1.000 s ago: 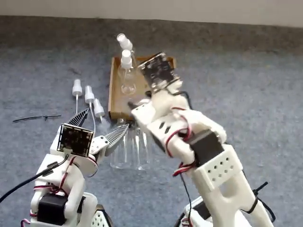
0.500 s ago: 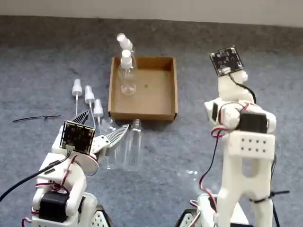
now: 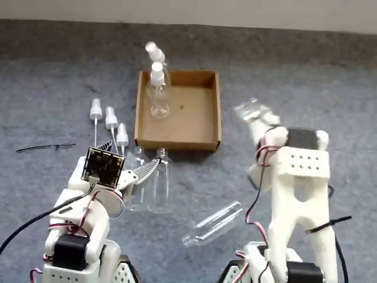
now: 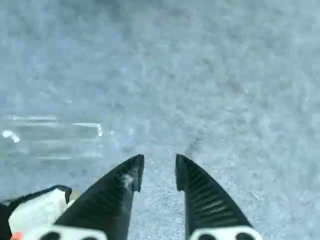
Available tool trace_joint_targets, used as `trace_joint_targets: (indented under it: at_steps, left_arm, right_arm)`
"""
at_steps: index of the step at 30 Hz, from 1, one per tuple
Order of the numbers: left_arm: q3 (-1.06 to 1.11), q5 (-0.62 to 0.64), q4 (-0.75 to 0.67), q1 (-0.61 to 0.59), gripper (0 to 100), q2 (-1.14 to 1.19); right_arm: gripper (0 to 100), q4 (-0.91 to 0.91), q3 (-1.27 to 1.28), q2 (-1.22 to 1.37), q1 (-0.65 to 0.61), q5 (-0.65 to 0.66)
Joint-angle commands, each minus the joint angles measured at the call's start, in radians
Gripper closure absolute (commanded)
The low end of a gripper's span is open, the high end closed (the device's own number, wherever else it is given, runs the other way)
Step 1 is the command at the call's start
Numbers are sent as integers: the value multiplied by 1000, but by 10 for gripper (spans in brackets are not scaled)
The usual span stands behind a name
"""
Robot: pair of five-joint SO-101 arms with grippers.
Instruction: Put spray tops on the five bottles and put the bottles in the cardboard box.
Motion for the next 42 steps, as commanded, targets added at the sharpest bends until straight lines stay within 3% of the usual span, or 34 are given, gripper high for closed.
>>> trace_joint_targets:
  at_steps: [1, 7, 12, 20, 24, 35, 42]
  left_arm:
    - [-8, -26, -48, -41, 643, 10]
    - [25, -21, -95, -125, 643, 12]
    - [33, -21, -107, -124, 643, 12]
    - [33, -21, -107, -124, 643, 12]
    - [33, -21, -107, -124, 643, 12]
    - [33, -21, -107, -124, 643, 12]
    - [33, -21, -109, -124, 643, 12]
  right_arm:
    - [866, 68, 59, -58, -209, 124]
    - [789, 38, 208, -140, -522, 195]
    - [724, -65, 312, -194, -636, 201]
    - [698, -202, 464, -120, -662, 275]
    - [698, -268, 467, -73, -659, 212]
    - [703, -395, 472, 140, -642, 204]
    - [872, -476, 472, 133, -541, 100]
